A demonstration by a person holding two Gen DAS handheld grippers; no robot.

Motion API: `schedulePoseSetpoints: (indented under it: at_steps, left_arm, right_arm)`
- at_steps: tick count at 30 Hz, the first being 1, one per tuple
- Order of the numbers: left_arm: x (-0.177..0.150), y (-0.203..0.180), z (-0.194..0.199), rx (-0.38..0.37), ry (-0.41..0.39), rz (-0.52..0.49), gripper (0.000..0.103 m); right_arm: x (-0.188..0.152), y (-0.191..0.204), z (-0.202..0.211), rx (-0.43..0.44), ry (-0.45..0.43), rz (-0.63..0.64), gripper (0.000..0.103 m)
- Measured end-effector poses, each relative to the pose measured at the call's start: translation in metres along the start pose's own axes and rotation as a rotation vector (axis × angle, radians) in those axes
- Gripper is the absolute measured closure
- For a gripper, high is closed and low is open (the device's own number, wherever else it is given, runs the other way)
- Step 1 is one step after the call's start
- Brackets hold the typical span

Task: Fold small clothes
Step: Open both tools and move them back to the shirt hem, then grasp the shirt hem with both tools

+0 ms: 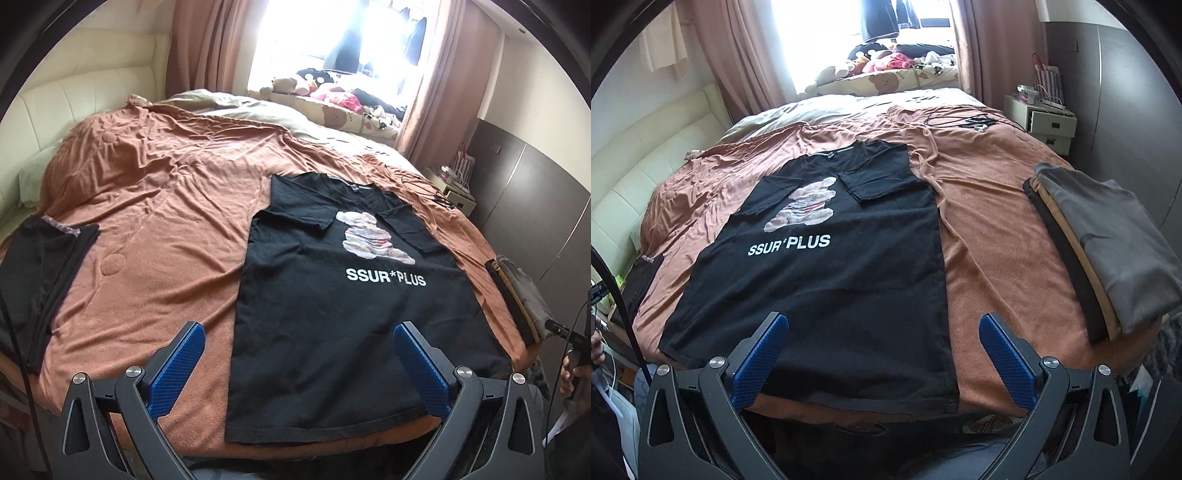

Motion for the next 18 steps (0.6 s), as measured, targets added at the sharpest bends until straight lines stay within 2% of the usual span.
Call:
schedulePoseSetpoints:
  at_steps: [3,10,11,13,18]
  left_arm:
    - [-0.013,0.02,-0.008,0.008,0.019,0.032,0.001]
    - [-0.053,0.048,-0.032,0.002,0.098,0.088,0.026]
    - [-0.058,0.051,-0.036,0.003,0.109,0.094,0.027]
    - [-0.067,0.058,-0.041,0.007,0.131,0.101,0.035]
    - [-0.081,0.079,-0.043,0.019,0.155,0.16,0.038]
  right_arm:
    - [-0.013,-0.007,-0.003,-0.008,0.023,-0.022,0.0]
    - [-0.037,-0.021,-0.022,-0.017,0.083,-0.068,0.0]
    - [-0.042,-0.025,-0.026,-0.027,0.097,-0.067,0.002]
    - [-0.049,-0.03,-0.035,-0.042,0.126,-0.08,0.013]
    - [-0.062,-0.046,-0.053,-0.019,0.187,-0.162,0.024]
Point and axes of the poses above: each gripper's, at about its wrist camera, not at the fingertips, and z roughly against the way its jaws point, y to its left, x to its top, the point moved 9 cm from there along -z, roughly the way its jaws point, and after that the axes turned 8 degrees about x, right-handed, at the moved point
